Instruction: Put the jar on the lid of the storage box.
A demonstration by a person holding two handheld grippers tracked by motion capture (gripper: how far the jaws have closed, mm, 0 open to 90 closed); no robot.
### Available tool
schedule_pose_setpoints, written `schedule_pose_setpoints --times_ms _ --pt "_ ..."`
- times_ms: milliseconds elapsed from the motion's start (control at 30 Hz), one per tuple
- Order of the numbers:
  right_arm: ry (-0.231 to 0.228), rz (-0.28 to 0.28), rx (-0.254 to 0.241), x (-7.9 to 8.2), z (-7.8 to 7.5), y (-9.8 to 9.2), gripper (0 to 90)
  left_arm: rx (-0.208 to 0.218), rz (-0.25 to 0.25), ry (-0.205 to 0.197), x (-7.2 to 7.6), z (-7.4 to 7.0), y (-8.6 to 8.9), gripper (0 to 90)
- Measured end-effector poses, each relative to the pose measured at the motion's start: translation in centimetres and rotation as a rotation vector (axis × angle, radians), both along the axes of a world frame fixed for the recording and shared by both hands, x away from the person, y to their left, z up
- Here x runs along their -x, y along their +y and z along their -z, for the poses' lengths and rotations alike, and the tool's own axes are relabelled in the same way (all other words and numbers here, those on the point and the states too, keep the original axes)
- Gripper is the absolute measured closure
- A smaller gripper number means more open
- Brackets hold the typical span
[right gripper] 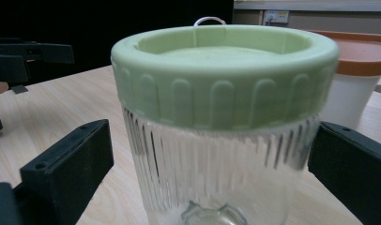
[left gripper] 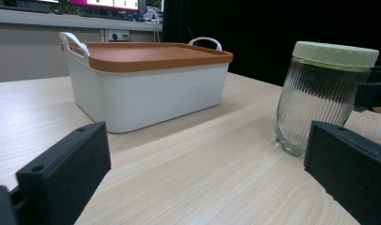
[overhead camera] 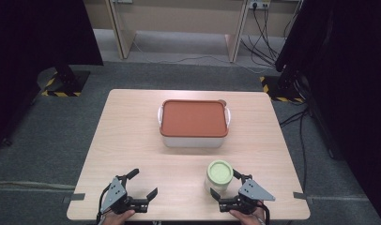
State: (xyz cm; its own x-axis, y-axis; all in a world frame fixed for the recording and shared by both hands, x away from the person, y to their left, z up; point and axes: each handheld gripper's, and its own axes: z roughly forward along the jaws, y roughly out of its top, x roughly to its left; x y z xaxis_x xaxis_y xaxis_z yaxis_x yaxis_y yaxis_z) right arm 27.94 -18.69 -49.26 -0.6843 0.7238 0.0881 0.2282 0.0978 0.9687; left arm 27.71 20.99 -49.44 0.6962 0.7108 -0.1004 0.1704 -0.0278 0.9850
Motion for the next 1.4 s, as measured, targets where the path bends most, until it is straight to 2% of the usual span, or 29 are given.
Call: schedule_pose_setpoints --times_ms 533,900,1400 --pt "0.009 0.001 0.002 -1.0 0.2 0.5 2.1 0.0 0.0 -0.001 0.0 0.0 0.0 0.2" --pt "0.022 -0.006 0.002 -1.3 0.6 0.7 10.3 0.001 0.001 -0.001 0.0 0.0 0.0 0.2" --pt "0.015 0.023 0.019 -1.3 -0.1 1.0 11.6 0.001 0.001 0.002 0.0 0.0 0.0 0.2"
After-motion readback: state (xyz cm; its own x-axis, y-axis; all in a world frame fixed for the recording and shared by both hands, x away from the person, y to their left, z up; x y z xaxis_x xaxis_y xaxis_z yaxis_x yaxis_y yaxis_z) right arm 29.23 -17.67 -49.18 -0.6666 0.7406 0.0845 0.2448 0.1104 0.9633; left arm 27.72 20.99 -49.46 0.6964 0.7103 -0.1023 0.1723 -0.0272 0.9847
